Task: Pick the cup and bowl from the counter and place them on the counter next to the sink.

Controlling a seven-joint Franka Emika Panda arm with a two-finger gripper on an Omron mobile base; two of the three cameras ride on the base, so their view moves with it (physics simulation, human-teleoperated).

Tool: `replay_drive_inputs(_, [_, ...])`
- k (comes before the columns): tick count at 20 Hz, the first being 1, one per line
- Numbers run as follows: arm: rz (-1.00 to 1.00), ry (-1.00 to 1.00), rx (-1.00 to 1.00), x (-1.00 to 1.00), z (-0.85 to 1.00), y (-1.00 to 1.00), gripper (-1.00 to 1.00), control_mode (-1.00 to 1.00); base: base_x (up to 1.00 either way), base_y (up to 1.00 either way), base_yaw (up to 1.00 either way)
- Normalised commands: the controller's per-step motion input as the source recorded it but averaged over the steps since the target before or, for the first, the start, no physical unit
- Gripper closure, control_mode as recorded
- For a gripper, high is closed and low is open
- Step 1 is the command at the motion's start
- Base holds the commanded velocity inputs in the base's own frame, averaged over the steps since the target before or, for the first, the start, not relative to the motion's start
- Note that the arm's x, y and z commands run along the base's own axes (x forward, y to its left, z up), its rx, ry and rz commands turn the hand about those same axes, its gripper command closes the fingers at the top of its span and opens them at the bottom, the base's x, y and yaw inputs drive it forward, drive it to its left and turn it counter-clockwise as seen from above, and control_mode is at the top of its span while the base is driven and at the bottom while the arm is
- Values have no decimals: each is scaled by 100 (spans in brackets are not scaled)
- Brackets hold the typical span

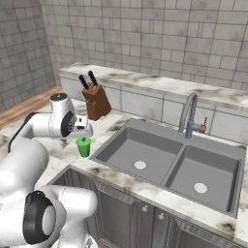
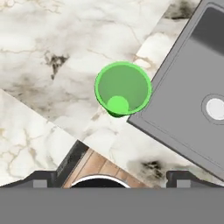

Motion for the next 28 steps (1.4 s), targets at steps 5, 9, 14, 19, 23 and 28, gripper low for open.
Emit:
replay_drive_inputs(5, [0,-3,6,-73,37,-51,-100,-100,0,0,0])
replay_drive_inputs(9, [0,-6,4,-90,26,-28,-100,-100,0,0,0])
replay_drive_inputs(14, [0,-7,0,-90,10,-7,-100,-100,0,0,0])
replay_drive_inputs(19, [0,-1,0,-76,0,-15,-100,-100,0,0,0])
replay_drive_inputs(23, [0,6,-1,-37,1,-18,-100,-100,0,0,0])
replay_drive_inputs(28, [0,12,-1,0,0,-4,-100,-100,0,0,0])
